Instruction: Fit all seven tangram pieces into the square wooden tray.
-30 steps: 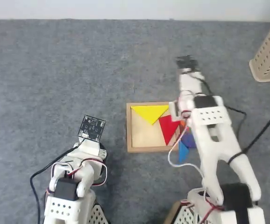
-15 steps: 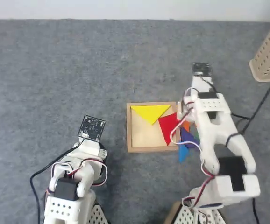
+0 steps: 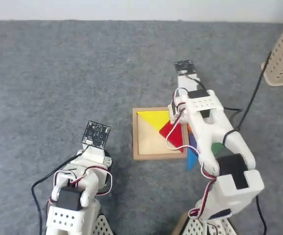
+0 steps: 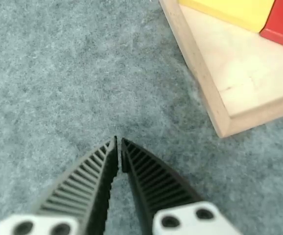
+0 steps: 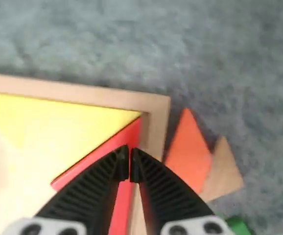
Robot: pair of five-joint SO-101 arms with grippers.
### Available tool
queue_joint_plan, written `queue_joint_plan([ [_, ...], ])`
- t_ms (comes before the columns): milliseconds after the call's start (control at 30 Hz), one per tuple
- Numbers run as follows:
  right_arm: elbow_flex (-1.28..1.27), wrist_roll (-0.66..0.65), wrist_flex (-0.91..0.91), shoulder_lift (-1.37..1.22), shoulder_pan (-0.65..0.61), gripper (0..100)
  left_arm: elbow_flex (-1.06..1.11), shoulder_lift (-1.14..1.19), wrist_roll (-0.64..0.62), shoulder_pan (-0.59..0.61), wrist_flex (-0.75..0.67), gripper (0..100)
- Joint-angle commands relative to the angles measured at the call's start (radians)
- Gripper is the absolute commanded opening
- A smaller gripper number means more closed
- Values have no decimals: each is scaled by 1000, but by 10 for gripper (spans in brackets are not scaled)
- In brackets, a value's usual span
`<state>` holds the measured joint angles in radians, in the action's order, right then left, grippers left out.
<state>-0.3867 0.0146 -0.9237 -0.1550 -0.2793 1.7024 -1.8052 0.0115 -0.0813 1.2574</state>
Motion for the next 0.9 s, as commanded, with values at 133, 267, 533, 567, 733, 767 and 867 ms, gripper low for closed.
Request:
queue_joint_plan([
  [133,-12,-60,-48,127,-2,7,-18,-20,-8,3,6,12],
  [267,-80,-130,-27,148,-73,7,-18,-20,-8,3,6,12],
  [533,-72,-137,5,59,30,7,-18,-20,-8,3,6,12],
  [567,-69,-137,5,58,48,7,-18,-20,-8,3,6,12],
  [733,-68,-137,5,87,82,9,-18,-20,-8,3,6,12],
  [767,-68,-137,-4,105,82,9,-18,-20,-8,3,6,12],
  [867,-66,-137,-45,193,85,9,-18,-20,-8,3,6,12],
])
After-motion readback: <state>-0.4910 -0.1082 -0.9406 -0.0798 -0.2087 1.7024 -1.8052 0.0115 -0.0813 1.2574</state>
